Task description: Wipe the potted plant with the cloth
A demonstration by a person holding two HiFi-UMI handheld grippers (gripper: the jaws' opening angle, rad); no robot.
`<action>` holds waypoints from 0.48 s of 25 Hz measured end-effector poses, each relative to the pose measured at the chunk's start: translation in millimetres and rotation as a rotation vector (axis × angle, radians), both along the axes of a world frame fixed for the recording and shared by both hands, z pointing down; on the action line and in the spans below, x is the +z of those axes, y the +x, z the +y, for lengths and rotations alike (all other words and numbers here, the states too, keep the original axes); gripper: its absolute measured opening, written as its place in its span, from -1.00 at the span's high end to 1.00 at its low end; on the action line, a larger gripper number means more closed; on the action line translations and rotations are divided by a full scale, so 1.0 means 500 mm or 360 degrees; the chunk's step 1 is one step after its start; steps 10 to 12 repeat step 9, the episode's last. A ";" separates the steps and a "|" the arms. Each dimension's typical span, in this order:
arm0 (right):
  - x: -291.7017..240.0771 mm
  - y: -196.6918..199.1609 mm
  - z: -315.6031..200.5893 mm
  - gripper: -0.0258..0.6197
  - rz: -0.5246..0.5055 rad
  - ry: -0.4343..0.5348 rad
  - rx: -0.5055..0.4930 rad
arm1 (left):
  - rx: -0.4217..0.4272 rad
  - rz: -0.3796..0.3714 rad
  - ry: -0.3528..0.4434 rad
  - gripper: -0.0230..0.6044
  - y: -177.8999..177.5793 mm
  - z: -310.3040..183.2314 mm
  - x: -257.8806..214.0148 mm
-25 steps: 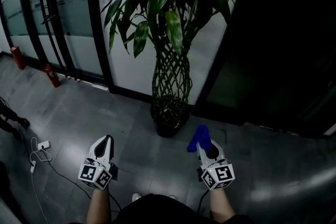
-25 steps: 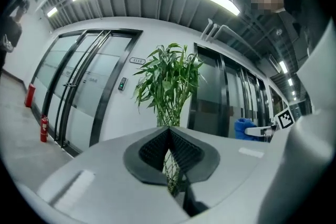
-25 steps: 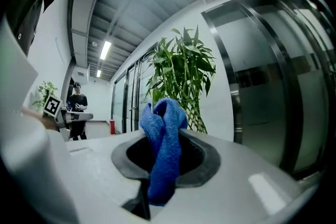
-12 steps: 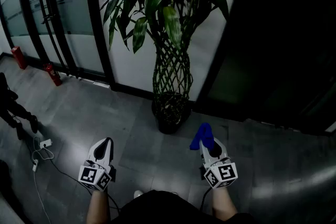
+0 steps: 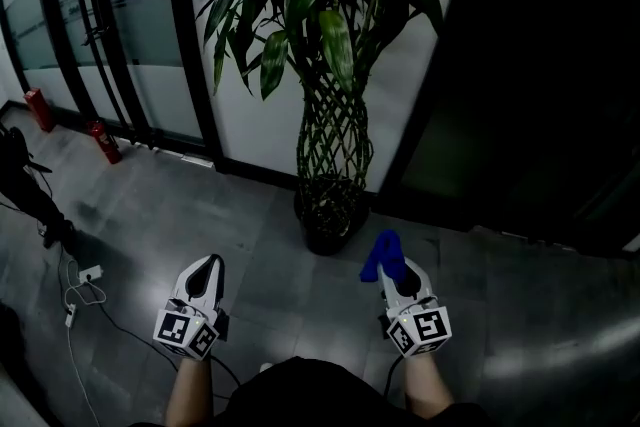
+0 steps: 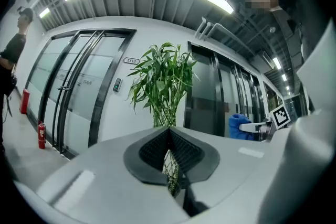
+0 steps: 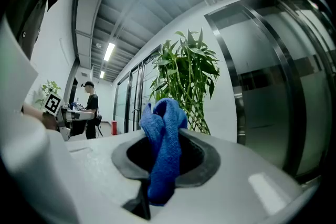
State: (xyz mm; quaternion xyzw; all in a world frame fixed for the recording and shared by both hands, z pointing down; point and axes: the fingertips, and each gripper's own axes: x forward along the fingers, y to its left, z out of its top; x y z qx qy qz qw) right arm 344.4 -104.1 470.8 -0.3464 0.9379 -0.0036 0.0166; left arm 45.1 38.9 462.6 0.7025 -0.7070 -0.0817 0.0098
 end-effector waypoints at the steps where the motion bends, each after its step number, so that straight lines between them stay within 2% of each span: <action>1: 0.000 0.002 -0.001 0.65 0.0002 0.0000 0.0005 | -0.0003 -0.0008 -0.0011 0.91 -0.002 0.000 0.002; 12: 0.008 0.018 -0.025 0.65 0.0012 -0.0009 0.0062 | -0.0014 -0.0075 -0.0070 0.91 -0.037 -0.009 0.028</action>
